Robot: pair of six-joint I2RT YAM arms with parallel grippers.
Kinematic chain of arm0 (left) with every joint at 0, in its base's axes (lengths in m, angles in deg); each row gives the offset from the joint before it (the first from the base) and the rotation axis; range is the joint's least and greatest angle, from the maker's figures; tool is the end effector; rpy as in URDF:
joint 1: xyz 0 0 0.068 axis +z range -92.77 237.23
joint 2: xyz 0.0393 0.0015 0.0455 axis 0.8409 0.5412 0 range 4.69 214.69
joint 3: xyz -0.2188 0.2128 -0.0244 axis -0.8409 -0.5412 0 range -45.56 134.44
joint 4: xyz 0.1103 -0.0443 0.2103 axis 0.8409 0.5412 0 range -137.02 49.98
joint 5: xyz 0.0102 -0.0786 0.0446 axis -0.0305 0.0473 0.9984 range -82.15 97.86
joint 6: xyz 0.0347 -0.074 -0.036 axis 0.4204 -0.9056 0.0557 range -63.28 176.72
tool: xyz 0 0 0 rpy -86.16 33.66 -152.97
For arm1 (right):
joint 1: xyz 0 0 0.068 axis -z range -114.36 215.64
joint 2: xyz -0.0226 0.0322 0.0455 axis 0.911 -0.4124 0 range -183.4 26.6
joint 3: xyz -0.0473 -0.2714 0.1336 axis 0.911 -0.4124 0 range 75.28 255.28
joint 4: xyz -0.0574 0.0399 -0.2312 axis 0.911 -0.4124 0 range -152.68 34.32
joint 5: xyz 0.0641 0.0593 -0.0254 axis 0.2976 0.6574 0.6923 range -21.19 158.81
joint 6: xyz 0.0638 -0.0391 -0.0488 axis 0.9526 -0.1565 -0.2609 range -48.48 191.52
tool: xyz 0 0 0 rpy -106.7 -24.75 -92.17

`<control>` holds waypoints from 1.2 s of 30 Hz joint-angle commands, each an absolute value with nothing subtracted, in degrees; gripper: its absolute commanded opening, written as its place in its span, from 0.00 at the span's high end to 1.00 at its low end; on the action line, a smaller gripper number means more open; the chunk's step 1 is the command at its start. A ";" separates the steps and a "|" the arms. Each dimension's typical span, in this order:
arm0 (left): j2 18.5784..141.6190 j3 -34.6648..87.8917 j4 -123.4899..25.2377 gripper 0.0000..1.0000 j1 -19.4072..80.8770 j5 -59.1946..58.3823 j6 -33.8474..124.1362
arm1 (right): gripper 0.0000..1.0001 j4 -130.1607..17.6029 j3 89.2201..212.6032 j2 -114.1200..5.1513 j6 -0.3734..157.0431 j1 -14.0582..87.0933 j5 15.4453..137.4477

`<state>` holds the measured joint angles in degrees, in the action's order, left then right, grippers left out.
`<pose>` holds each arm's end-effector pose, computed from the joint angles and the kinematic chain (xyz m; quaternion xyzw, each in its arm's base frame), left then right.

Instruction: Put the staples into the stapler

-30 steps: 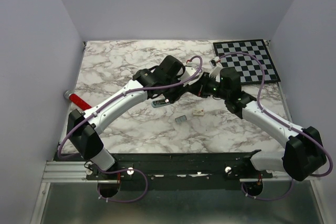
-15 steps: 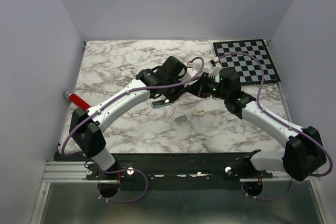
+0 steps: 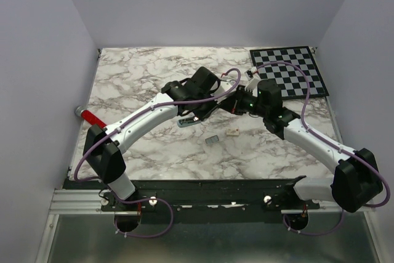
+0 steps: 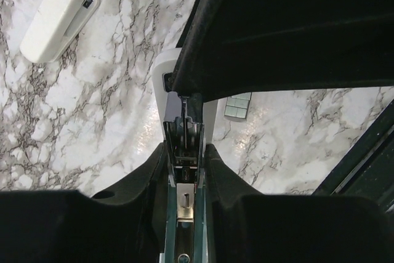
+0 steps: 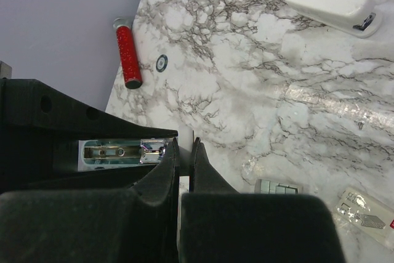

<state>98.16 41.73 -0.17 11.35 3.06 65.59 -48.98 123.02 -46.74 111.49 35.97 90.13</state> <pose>0.2451 -0.2625 0.3243 0.4475 0.8354 -0.1382 0.2877 0.2484 0.1747 0.3088 -0.0354 0.8059 0.4499 0.3832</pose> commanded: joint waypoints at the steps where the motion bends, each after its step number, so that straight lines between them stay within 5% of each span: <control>1: 98.47 40.76 0.97 0.75 11.00 2.23 66.30 | 0.99 -47.77 124.23 -46.53 112.48 35.50 91.74; 6: 98.21 38.91 1.58 0.82 11.18 3.19 66.57 | 0.91 -47.68 123.44 -46.79 112.48 35.50 91.75; 10: 97.95 35.75 2.81 0.82 12.40 3.99 66.48 | 0.61 -48.21 122.39 -46.00 112.04 35.50 89.29; 13: 98.38 33.73 4.04 0.82 13.29 4.78 66.22 | 0.48 -49.53 121.42 -44.95 111.51 35.59 87.19; 36: 117.53 35.74 11.33 0.75 16.72 4.25 64.99 | 0.43 -60.51 114.91 -39.50 105.01 35.59 75.49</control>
